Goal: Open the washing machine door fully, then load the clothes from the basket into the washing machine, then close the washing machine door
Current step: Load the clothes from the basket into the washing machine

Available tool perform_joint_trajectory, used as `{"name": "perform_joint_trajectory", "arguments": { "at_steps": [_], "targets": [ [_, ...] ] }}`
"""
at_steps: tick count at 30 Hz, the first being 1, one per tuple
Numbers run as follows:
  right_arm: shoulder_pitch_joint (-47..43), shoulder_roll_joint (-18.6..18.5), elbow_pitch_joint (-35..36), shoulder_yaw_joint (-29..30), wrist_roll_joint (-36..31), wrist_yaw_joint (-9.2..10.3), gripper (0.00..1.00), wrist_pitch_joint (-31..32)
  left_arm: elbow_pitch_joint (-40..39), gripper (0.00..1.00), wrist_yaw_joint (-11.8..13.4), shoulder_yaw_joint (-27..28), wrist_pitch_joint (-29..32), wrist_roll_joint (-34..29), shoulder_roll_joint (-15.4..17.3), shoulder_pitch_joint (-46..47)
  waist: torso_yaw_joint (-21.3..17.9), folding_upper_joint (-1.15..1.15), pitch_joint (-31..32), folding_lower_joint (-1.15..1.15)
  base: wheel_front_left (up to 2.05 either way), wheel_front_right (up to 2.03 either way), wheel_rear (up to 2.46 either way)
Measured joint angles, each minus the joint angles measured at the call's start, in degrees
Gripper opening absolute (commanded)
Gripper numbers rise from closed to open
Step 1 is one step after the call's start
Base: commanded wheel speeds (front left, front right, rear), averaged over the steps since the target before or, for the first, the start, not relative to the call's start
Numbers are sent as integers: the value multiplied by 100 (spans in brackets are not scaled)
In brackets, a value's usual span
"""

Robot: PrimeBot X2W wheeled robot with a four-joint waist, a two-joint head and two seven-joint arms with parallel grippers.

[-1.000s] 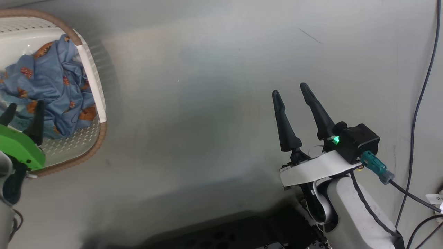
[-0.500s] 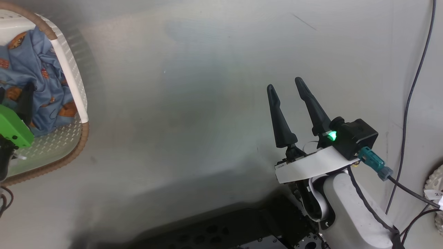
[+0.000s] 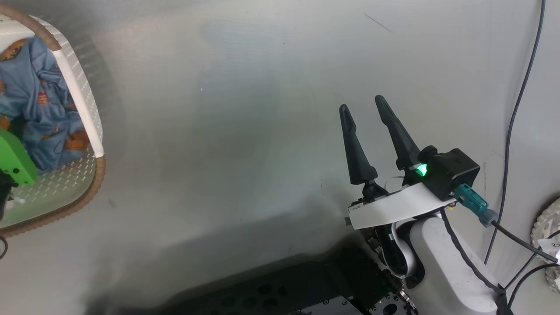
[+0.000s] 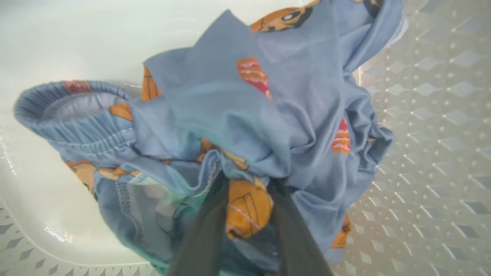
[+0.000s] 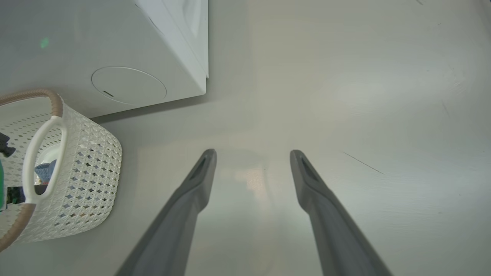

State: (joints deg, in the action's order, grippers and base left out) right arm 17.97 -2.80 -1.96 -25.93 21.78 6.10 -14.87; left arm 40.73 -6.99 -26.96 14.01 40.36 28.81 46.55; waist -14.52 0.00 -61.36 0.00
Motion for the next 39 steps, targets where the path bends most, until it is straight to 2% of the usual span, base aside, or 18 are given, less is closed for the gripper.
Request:
{"name": "perform_joint_trajectory", "arguments": {
  "at_steps": [12, 21, 26, 34, 39],
  "targets": [
    [235, 1, -80, 255, -63, 1, 100, 0, 78, 0, 0, -158, -984, -25, -193, -24, 156, 0, 326, 0, 0, 0, 0],
    [253, -4, -286, 512, -193, -8, 100, 0, 215, 0, 0, -355, -1715, 34, -553, -359, 384, 0, 766, 0, 0, 0, 0],
    [253, -3, -422, 591, -292, -30, 100, 0, 263, 0, 0, -472, -2089, 78, -647, -514, 540, 0, 1048, 0, 0, 0, 0],
    [231, -7, -600, 706, -390, -131, 100, 0, 450, 0, 0, -500, -2649, 277, -809, -848, 742, 0, 1563, 0, 0, 0, 0],
    [192, -11, -687, 813, -445, -194, 100, 0, 455, 0, 0, -613, -2774, 280, -892, -977, 844, 0, 1921, 0, 0, 0, 0]
  ]
}}
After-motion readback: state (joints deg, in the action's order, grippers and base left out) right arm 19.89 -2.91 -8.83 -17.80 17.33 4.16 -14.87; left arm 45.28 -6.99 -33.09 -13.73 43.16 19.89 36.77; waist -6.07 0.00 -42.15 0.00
